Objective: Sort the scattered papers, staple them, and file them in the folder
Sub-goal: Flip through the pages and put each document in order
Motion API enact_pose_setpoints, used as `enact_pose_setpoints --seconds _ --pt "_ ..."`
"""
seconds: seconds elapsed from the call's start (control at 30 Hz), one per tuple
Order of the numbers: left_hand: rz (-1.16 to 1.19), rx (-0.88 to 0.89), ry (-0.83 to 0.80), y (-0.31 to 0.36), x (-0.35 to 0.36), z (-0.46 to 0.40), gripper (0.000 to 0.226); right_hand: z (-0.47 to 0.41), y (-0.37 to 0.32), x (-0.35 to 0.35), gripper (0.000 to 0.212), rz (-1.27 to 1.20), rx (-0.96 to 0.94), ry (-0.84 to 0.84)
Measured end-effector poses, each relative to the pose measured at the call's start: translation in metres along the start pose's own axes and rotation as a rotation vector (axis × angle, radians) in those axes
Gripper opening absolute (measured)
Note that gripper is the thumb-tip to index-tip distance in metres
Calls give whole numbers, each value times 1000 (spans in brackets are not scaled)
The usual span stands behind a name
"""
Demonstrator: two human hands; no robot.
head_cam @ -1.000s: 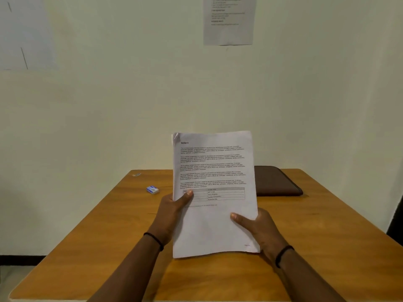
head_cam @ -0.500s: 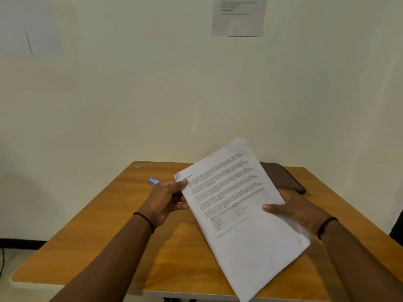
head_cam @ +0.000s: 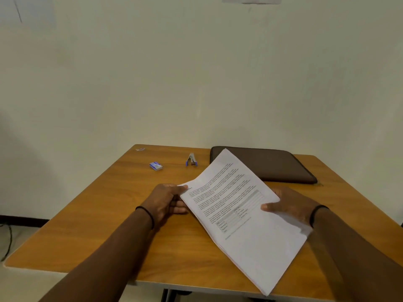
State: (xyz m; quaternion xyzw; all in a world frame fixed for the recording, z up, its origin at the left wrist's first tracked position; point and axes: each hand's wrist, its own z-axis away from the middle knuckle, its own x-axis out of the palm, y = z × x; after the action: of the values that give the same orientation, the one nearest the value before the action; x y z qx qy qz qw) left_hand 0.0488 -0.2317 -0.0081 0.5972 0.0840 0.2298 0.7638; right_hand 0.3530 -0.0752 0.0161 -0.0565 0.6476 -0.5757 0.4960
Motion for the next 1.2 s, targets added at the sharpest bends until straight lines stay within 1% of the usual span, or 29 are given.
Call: enact_pose_setpoints --seconds 0.07,0.13,0.17,0.23,0.27,0.3,0.33,0.37,0.4,0.43,0.47,0.5,0.57,0.6,0.63,0.7,0.73,0.8,0.9,0.97,1.07,1.2 --pt "10 4 7 -2 -3 -5 28 -8 6 3 29 4 5 9" --pt "26 23 21 -5 -6 -12 28 -18 7 4 32 110 13 67" --pt "29 34 24 -6 -7 -15 28 -23 4 4 41 247 30 114" --pt "9 58 20 -6 -8 -22 28 -36 -8 12 76 657 88 222" --pt "-21 70 9 -4 -8 -26 28 -40 -16 19 86 845 84 314" --pt "-47 72 -8 -4 -9 -29 27 -44 -26 30 83 955 34 405" --pt "-70 68 -29 -3 -10 -31 26 -45 -38 42 71 953 -46 472" --pt "-86 59 -53 -2 -11 -32 23 -46 -50 56 56 860 -125 491" --pt "-85 46 -73 -2 -13 -34 19 -48 -60 73 45 767 -179 466" --pt "-77 34 -92 -2 -15 -34 15 -47 -72 90 42 736 -207 421" --pt "-55 23 -103 -2 -17 -35 11 -47 -81 107 45 779 -214 365" --pt "-21 12 -111 -1 -20 -36 9 -48 -89 122 53 845 -229 317" --pt "61 -9 -126 0 -23 -38 9 -47 -102 143 67 957 -226 240" --pt "96 -21 -139 1 -24 -40 12 -46 -106 149 67 986 -221 221" --pt "134 -40 -156 2 -25 -42 14 -47 -108 155 60 996 -228 223" --pt "181 -93 -196 3 -26 -44 15 -46 -109 163 41 1003 -268 265" --pt "198 -119 -209 2 -30 -47 14 -47 -108 169 34 1011 -308 273" --pt "208 -156 -237 1 -38 -51 15 -49 -107 177 31 1039 -367 251" --pt "198 -173 -349 -2 -50 -56 36 -53 -105 183 28 1073 -386 180" --pt "207 -184 -418 -3 -52 -57 43 -56 -101 183 26 1073 -358 152" --pt "227 -182 -443 -1 -54 -61 46 -60 -97 181 26 1016 -379 175" --pt "242 -157 -474 -1 -57 -62 41 -63 -97 174 47 914 -392 191"
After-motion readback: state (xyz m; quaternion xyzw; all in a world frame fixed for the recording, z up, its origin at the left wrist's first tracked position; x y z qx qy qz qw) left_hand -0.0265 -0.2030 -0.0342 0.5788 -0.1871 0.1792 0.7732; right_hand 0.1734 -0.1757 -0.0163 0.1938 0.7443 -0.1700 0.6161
